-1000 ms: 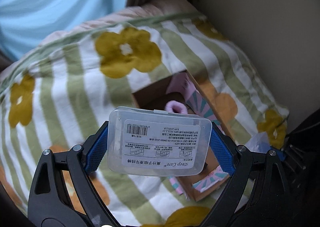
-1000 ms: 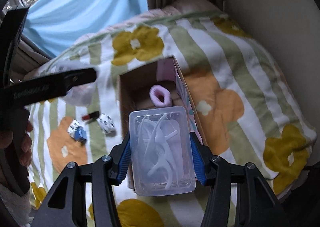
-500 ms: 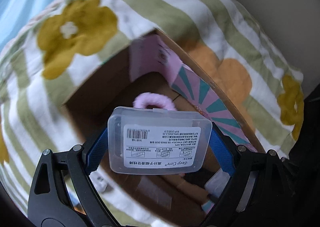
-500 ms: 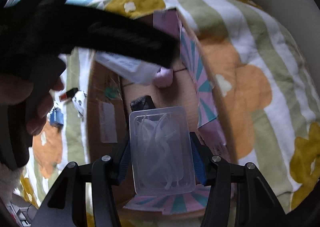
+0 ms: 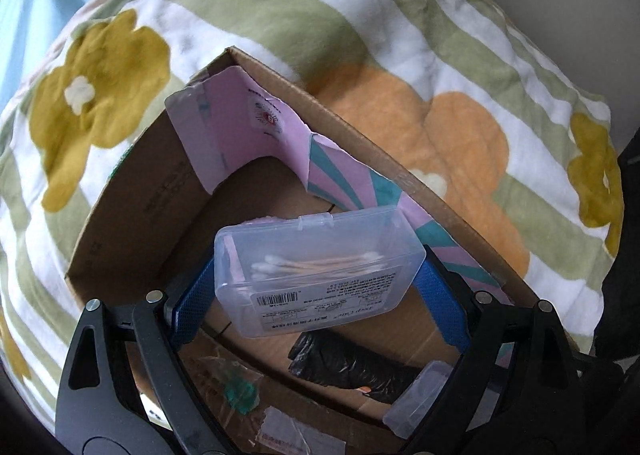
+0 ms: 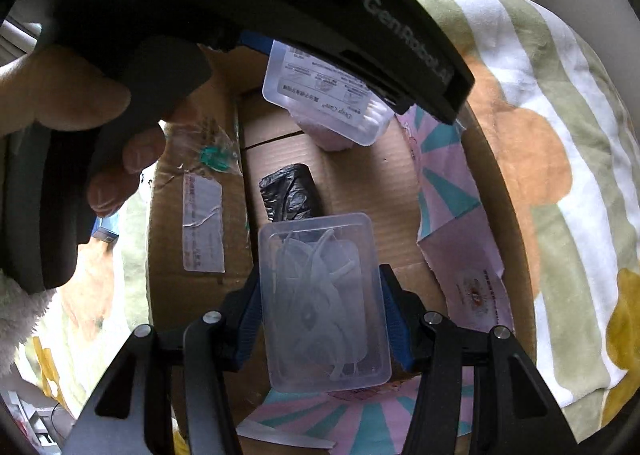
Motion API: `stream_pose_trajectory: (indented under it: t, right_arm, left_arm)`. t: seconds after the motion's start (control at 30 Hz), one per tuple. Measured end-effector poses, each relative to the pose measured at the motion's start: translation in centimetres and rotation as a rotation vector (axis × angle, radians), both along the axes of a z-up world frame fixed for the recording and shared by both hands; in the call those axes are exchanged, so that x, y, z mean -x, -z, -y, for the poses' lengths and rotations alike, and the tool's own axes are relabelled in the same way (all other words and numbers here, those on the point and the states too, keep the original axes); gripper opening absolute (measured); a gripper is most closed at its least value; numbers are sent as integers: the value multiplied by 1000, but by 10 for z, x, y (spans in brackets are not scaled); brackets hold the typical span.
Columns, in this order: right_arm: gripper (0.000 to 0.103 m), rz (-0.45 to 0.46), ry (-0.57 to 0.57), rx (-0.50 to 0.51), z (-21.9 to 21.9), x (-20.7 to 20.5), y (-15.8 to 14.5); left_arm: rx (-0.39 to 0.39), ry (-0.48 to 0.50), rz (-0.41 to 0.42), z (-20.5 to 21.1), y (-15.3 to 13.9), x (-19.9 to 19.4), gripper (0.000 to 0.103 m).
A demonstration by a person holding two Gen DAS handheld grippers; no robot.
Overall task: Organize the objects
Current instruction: 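Carry both clear boxes into the cardboard box and open both tools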
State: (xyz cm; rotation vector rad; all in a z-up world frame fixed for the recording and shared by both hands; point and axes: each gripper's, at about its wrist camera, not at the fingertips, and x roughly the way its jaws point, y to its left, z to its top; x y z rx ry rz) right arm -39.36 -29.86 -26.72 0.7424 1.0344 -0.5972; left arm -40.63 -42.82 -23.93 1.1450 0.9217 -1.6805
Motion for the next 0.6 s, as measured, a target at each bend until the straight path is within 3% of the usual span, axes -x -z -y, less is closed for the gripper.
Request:
stream_pose_trajectory:
  t: [0.13, 0.2, 0.23, 0.6]
  right_arm:
    - [55, 21, 17, -8, -4, 1, -2]
    - [85, 51, 26, -19, -6, 4, -3]
    - [88, 75, 29, -17, -8, 6, -5]
    - [91, 128, 66, 1, -20, 24, -15]
  left_arm:
    - [-9, 6, -10, -1, -1, 1, 93]
    - [-18, -1, -27, -2, -3, 0, 103]
    - [-8, -6, -27, -3, -6, -1, 103]
    - [9, -28, 0, -14, -16, -12, 103]
